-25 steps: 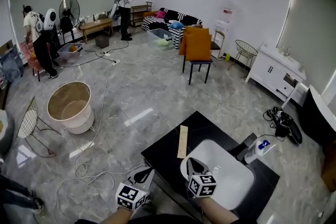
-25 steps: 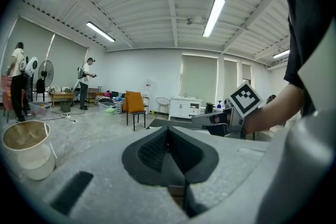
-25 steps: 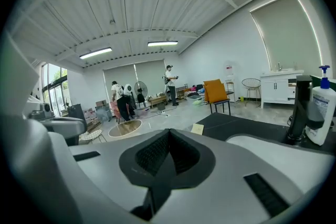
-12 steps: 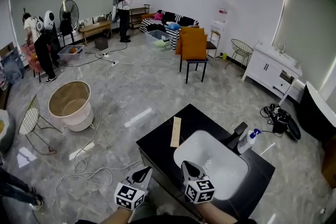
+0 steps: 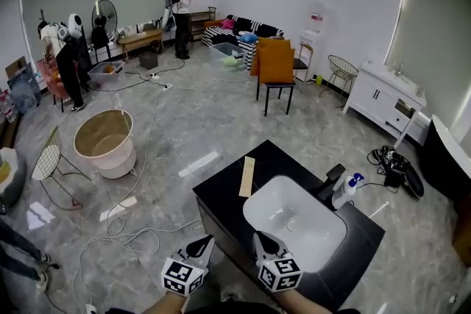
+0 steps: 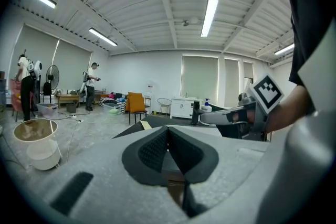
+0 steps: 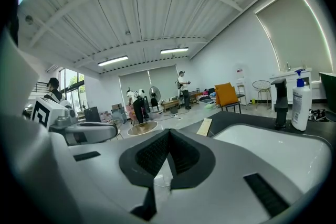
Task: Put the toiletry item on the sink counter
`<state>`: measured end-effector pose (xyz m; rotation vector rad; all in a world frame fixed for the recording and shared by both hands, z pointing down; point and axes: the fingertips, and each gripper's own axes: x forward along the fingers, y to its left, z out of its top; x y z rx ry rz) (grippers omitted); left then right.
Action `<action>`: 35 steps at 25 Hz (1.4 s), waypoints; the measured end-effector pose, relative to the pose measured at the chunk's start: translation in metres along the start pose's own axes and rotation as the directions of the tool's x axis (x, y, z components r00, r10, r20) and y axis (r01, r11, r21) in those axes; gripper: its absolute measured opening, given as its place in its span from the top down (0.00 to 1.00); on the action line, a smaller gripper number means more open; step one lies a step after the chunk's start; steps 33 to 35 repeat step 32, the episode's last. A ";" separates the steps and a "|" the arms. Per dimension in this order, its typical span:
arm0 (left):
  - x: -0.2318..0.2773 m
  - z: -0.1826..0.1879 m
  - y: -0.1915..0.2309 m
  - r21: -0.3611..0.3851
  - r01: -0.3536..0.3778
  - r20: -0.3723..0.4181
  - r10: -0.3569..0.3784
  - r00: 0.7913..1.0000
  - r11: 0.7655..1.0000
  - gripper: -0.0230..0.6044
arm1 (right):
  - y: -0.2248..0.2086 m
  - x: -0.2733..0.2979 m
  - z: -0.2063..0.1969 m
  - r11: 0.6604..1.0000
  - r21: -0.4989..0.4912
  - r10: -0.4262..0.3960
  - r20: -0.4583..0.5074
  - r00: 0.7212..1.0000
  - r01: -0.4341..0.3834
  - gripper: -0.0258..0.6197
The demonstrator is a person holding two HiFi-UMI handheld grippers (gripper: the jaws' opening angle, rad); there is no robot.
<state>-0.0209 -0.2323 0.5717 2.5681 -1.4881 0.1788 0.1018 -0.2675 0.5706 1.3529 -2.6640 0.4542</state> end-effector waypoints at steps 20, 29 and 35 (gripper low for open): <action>-0.014 -0.012 -0.021 -0.013 -0.015 -0.005 0.015 1.000 1.000 0.96 | 0.001 -0.021 -0.018 1.000 -0.022 -0.008 -0.030 1.000 0.008 0.96; -0.011 -0.009 -0.014 -0.020 -0.017 -0.007 0.017 1.000 1.000 0.96 | 0.001 -0.014 -0.014 1.000 -0.024 -0.011 -0.038 0.999 0.010 0.96; -0.007 -0.008 -0.010 -0.021 -0.014 -0.008 0.014 1.000 1.000 0.96 | 0.000 -0.010 -0.013 1.000 -0.025 -0.013 -0.040 0.999 0.012 0.96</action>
